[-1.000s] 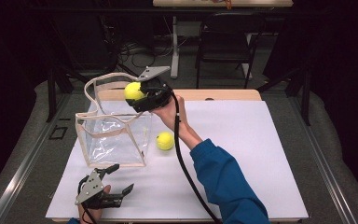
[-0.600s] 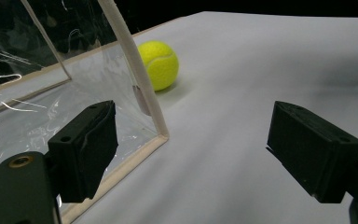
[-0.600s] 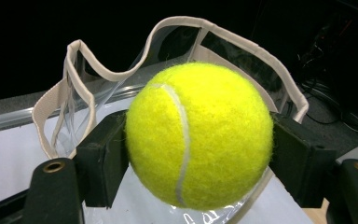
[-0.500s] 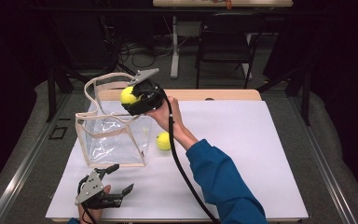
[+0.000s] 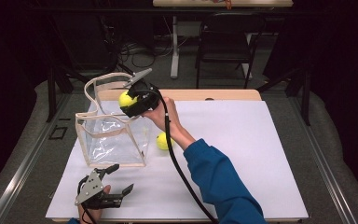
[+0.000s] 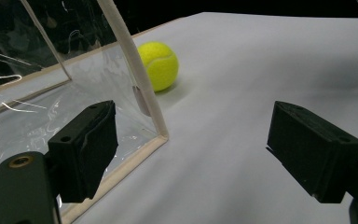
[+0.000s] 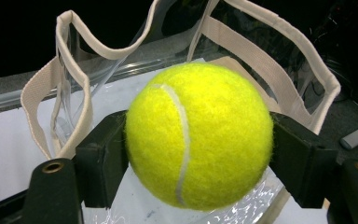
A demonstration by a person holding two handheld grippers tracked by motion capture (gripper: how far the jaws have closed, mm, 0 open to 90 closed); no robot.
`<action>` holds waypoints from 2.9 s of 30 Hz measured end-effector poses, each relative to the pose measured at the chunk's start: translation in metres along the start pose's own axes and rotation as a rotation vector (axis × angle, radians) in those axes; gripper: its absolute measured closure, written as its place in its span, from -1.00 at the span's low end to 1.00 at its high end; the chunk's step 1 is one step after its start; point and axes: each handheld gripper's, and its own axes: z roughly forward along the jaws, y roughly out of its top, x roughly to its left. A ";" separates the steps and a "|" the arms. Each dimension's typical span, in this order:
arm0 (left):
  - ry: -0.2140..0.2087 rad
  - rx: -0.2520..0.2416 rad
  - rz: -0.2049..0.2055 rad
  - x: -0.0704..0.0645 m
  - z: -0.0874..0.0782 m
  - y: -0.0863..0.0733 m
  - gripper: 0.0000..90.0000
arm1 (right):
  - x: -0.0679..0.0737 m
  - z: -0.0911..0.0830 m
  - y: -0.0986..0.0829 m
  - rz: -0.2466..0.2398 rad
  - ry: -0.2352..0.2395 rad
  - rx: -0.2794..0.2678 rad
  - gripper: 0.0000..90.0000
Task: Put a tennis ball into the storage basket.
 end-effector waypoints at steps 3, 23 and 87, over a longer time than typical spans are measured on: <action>-0.001 0.001 0.000 0.000 0.000 0.000 -0.65 | 0.000 0.001 0.000 0.005 0.002 0.005 -0.44; -0.001 -0.003 0.005 0.000 0.000 0.000 -0.65 | -0.007 -0.026 -0.008 0.035 0.097 -0.038 -0.91; 0.004 -0.001 0.006 -0.001 0.000 0.000 -0.65 | -0.010 -0.067 -0.112 0.072 0.110 0.024 -1.00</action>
